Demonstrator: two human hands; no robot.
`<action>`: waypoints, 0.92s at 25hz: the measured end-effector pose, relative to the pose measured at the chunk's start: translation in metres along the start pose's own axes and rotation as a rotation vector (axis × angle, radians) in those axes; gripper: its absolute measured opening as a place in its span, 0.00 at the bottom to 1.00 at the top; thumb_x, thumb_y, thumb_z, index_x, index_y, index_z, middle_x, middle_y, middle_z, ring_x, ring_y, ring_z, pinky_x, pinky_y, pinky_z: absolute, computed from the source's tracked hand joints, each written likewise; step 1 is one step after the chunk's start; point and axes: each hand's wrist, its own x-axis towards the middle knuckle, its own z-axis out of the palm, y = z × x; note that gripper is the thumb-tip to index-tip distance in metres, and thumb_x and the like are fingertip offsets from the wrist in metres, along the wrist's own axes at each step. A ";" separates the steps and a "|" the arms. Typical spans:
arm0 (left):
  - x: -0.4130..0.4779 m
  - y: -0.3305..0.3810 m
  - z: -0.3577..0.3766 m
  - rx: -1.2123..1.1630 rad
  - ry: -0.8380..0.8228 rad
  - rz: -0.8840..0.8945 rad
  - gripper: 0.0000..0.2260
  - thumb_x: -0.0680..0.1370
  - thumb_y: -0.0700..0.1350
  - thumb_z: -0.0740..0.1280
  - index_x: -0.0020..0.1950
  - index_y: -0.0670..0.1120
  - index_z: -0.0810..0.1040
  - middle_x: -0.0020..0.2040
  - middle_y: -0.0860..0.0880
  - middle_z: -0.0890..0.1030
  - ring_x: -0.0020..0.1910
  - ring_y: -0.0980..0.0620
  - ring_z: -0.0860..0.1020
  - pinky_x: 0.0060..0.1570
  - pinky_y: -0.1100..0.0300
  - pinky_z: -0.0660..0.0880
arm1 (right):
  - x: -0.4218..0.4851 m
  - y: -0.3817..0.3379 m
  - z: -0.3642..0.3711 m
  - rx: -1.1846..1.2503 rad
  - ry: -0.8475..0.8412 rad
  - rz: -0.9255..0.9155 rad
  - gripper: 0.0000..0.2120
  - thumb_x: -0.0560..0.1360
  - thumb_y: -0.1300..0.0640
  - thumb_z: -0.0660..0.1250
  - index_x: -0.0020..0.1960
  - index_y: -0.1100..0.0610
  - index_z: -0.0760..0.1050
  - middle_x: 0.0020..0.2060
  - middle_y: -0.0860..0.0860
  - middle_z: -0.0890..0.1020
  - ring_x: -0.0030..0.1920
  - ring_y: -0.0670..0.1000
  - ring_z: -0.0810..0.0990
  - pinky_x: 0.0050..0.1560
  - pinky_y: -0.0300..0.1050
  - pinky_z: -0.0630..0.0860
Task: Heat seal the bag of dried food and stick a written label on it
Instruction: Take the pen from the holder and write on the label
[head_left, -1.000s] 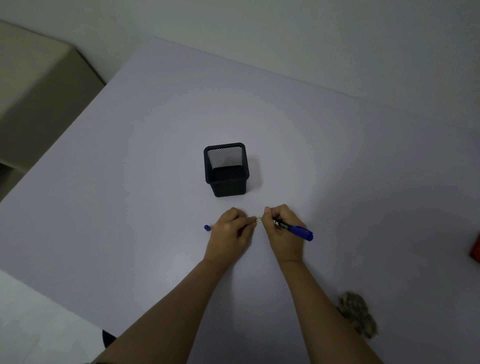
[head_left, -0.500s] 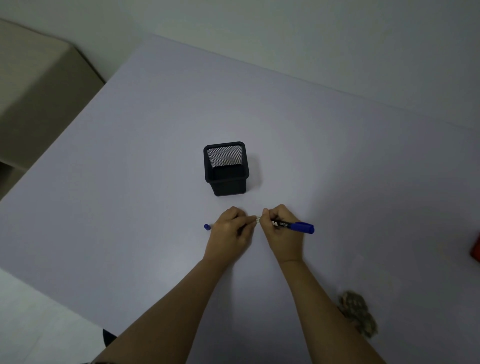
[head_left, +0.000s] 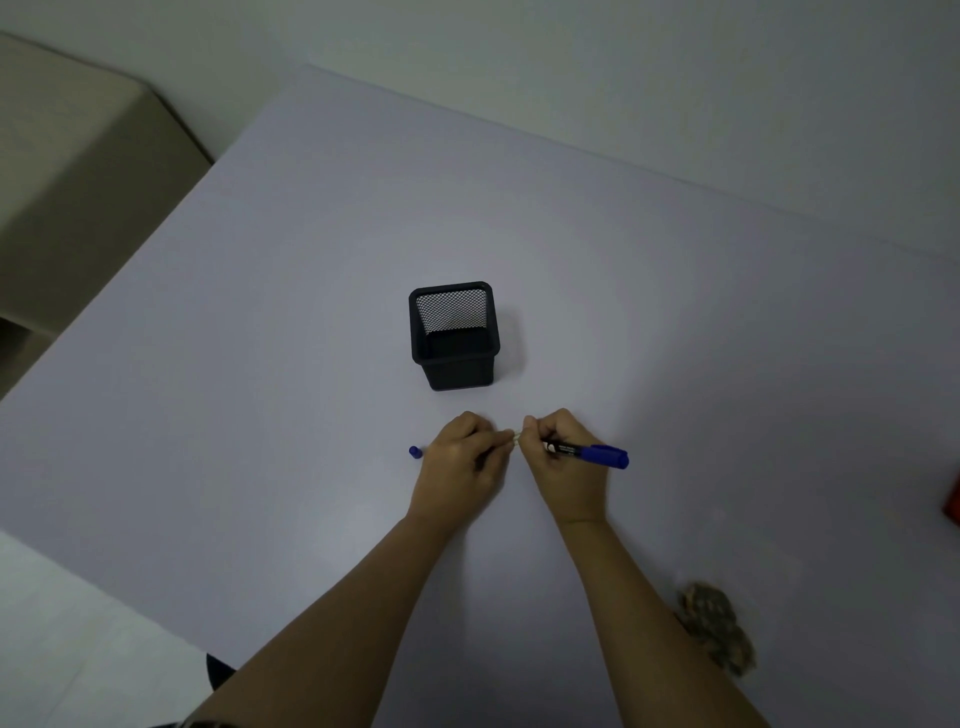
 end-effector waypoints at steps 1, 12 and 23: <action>0.000 0.000 0.000 -0.003 -0.002 -0.002 0.10 0.74 0.45 0.66 0.48 0.41 0.84 0.38 0.47 0.77 0.37 0.57 0.72 0.39 0.70 0.69 | 0.000 0.000 0.000 0.002 0.002 -0.003 0.11 0.72 0.59 0.65 0.33 0.54 0.67 0.26 0.48 0.72 0.30 0.43 0.73 0.31 0.29 0.70; 0.001 0.003 -0.002 0.014 -0.009 -0.009 0.11 0.75 0.46 0.65 0.48 0.41 0.84 0.38 0.47 0.77 0.37 0.57 0.73 0.40 0.73 0.68 | 0.000 0.001 0.000 0.026 -0.016 0.043 0.12 0.72 0.66 0.66 0.32 0.60 0.68 0.25 0.53 0.74 0.30 0.44 0.72 0.31 0.28 0.70; 0.000 0.003 -0.001 0.004 0.004 -0.011 0.09 0.74 0.44 0.67 0.48 0.41 0.84 0.38 0.46 0.77 0.37 0.57 0.73 0.40 0.71 0.69 | 0.000 0.002 0.001 0.000 -0.013 0.047 0.12 0.72 0.61 0.65 0.31 0.61 0.67 0.25 0.56 0.73 0.28 0.49 0.71 0.29 0.33 0.70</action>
